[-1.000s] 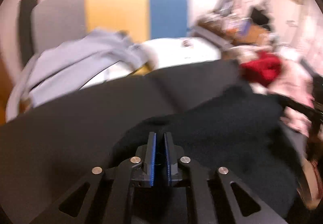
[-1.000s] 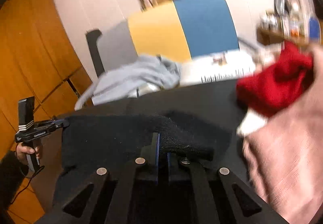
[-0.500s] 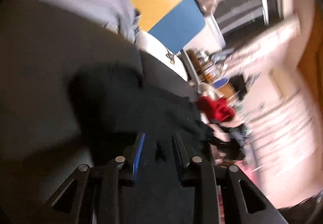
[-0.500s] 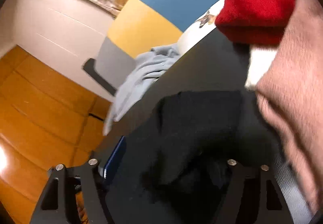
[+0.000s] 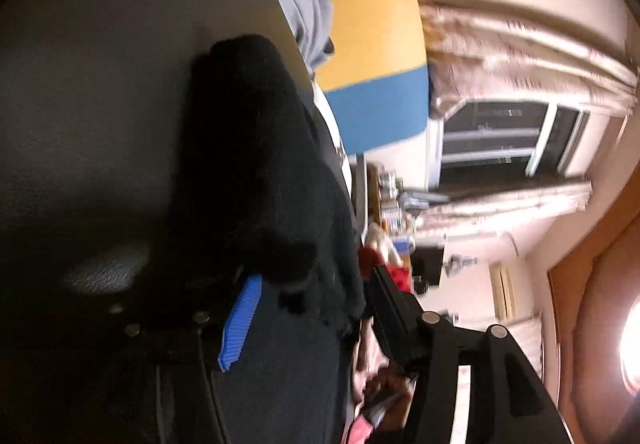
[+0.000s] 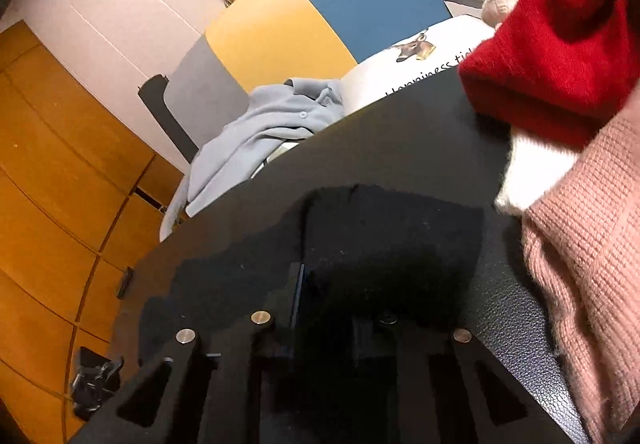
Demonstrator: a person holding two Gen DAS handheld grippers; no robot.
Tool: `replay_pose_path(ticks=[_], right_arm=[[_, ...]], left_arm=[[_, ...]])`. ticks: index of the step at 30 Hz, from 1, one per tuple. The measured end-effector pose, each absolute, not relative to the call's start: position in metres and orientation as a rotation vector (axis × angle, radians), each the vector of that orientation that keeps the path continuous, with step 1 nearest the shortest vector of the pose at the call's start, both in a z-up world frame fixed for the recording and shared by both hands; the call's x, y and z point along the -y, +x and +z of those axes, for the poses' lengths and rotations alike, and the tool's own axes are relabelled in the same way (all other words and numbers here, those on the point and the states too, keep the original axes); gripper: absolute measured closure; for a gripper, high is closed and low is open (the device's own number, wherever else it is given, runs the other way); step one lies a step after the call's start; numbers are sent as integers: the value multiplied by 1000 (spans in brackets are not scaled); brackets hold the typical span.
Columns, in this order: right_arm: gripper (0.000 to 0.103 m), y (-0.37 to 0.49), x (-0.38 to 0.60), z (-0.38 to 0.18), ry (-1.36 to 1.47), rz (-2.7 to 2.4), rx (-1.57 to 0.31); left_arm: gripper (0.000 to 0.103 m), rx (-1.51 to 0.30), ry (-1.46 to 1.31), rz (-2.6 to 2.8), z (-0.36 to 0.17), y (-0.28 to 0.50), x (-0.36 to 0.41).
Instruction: Fold clothes
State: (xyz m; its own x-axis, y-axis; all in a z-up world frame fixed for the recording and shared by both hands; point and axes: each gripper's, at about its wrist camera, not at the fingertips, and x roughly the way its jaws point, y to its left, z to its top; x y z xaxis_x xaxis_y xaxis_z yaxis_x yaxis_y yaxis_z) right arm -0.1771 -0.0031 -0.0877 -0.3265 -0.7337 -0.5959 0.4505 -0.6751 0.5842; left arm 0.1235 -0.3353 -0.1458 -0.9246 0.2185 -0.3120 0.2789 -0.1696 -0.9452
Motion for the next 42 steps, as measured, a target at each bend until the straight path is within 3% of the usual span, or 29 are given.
replay_pose_path(ticks=[1,3,5,6,14,21,25,29,35,37,40,42], right_arm=[[82,-177,4,-87,1142,-2048,405],[82,-175,5,-84,1137,-2045,397],[82,-173,7,-80,1127,-2048,378],[82,-172,9,-78,1120,-2052,366],[82,-153,-7,-18,847,-2039,396],[82,-161,-16,-94,1135,-2088,330],[82,-162,-21,-90,1123,-2211,279],[81,-152,-13,-64,1016,-2251,158],[65,-135,51,-66,963,-2171,-138],[62,-135,67,-75,988,-2163,-185],[48,-137,75,-95,1040,-2195,-268],[46,-134,68,-108,1077,-2194,-300]], left_arm=[[49,-1979,555,-2282,-145,125,336],[64,-1957,491,-2249,-146,126,338],[96,-1939,482,-2197,-151,124,341],[99,-1935,497,-2165,-154,123,342],[98,-1917,425,-2212,-140,153,352],[98,-1934,556,-2182,-151,165,355],[91,-1828,674,-2190,-138,166,353],[85,-1602,649,-2298,-100,177,345],[73,-1234,670,-2537,-56,114,320],[72,-1096,750,-2536,-61,90,315],[73,-965,938,-2444,-90,81,315],[81,-911,950,-2470,-106,94,310]])
